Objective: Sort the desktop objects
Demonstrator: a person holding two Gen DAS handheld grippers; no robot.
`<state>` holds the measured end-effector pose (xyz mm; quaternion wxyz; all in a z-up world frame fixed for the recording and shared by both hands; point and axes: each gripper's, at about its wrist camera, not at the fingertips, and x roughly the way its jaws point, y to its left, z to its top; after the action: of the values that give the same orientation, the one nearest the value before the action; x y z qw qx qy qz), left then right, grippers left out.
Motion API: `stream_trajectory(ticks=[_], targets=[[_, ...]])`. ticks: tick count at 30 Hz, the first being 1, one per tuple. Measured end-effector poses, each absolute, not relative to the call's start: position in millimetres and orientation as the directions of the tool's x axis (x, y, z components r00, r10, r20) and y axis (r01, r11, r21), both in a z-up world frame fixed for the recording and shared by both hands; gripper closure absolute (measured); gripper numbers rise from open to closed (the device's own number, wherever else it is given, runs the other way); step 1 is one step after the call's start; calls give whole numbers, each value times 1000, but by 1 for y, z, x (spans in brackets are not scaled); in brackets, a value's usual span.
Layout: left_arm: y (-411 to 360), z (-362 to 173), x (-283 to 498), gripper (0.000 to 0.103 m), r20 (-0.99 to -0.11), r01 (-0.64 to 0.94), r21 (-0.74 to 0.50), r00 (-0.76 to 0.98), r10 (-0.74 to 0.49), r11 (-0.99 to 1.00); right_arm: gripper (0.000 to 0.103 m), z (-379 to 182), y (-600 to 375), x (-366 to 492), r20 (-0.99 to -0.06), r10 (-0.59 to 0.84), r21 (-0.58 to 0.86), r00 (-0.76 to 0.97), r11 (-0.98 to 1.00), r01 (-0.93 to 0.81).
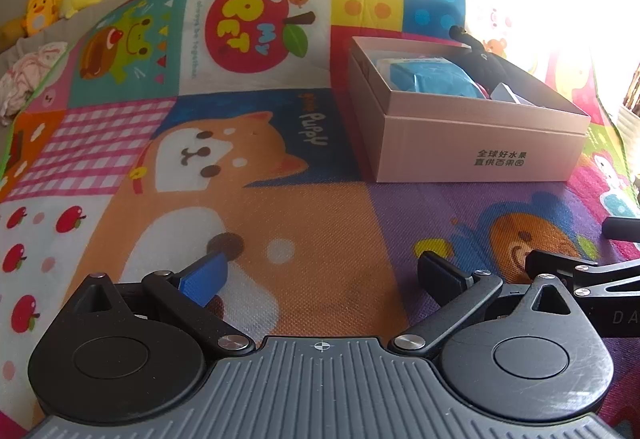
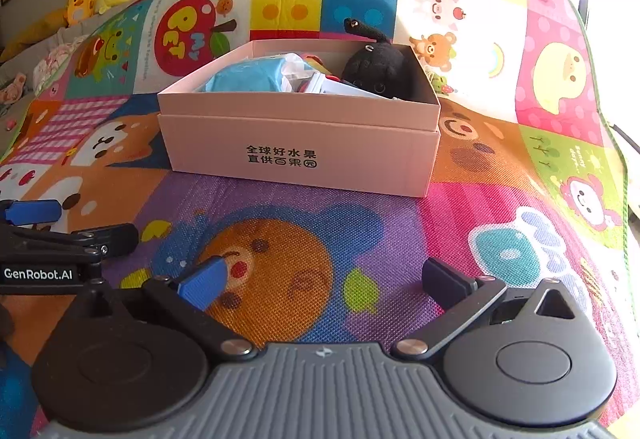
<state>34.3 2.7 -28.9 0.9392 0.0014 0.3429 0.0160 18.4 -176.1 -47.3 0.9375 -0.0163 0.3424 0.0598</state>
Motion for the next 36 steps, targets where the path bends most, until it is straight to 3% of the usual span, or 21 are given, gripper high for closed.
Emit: stream_trajectory(ticks=[36], targets=[[3, -29, 34, 0, -644, -29, 7, 764, 27, 1000, 0, -48, -176, 17, -642, 102, 13, 760, 992, -123]])
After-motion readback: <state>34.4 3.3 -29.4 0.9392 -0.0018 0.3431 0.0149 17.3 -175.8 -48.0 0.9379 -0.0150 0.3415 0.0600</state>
